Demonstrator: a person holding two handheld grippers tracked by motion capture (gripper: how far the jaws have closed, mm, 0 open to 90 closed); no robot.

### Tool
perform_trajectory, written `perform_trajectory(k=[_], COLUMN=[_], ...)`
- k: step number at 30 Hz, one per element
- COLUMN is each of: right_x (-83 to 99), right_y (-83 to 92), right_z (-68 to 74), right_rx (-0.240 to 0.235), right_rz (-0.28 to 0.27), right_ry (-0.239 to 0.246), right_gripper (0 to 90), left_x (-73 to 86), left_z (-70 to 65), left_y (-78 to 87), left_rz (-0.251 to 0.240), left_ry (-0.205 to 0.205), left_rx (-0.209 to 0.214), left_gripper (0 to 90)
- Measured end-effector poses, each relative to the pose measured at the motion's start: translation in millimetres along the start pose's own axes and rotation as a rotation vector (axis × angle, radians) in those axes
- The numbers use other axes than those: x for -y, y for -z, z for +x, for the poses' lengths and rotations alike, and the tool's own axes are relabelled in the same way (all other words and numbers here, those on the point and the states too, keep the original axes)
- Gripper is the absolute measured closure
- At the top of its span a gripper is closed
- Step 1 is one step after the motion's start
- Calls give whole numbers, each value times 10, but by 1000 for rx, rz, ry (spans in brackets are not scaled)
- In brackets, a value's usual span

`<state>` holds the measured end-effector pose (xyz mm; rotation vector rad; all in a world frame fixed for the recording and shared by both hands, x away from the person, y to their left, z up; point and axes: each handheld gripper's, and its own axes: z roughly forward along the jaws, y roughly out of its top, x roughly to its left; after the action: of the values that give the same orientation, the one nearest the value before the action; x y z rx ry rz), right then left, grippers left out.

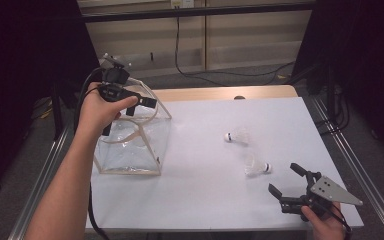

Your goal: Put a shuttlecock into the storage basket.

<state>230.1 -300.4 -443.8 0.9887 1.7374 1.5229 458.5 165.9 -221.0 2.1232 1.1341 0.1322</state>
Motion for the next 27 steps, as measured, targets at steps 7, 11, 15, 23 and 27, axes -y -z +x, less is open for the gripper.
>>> perform_trajectory(k=[7,11,15,23,27], right_x=[1,0,0,-1,-1], right_y=[-1,0,2,4,2], right_z=[-1,4,2,1,-1], right_rx=[1,-1,0,0,0], right_rz=[1,2,1,1,1], right_ry=[0,-3,-2,-2,-1], right_gripper=[13,13,13,13,13], left_x=[3,3,3,13,22], left_z=[-98,-158,-211,-300,-342], left_y=[-33,-45,-63,-100,-118], left_rz=[9,7,13,17,9], left_ry=[-30,-49,-63,-88,-90], left_rx=[25,45,61,83,101], left_gripper=[215,200,192,188,185])
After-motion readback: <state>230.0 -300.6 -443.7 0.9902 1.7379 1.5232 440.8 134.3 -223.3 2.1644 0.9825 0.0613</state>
